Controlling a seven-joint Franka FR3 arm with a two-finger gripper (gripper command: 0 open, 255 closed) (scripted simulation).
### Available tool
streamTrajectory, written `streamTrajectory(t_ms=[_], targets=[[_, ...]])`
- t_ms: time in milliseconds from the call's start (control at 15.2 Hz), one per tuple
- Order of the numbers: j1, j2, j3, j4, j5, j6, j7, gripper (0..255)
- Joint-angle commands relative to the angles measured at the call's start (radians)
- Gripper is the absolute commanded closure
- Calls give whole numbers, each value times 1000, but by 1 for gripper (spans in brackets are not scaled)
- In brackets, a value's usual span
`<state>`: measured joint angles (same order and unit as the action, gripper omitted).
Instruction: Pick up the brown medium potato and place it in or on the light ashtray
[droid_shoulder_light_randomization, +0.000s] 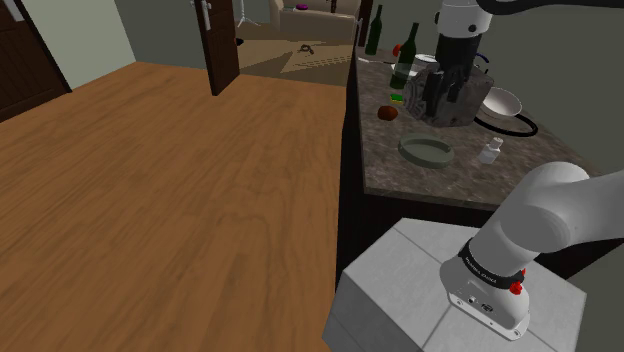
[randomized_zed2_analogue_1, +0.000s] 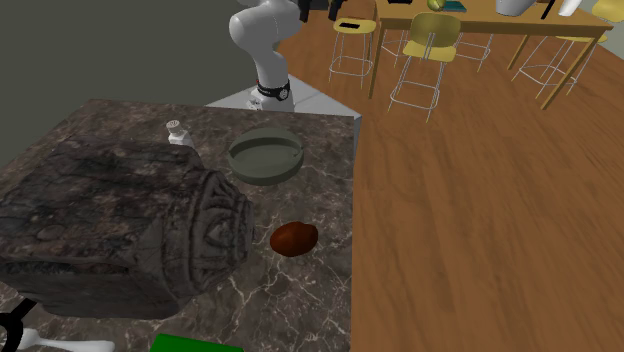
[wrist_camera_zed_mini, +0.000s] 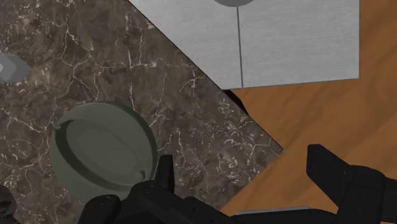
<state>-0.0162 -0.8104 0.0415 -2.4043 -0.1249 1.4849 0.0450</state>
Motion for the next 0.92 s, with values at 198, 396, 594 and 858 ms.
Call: streamTrajectory(t_ms=[198,396,594,858], targets=[[-3,20,-60,-42,-68,81,-102,0],[-7,57,-121,-70,-132,168,-200,0],[-12,110,-183,-84,-192,262,-294,0],[-16,204,-263,-80,-261,392,-413,0]])
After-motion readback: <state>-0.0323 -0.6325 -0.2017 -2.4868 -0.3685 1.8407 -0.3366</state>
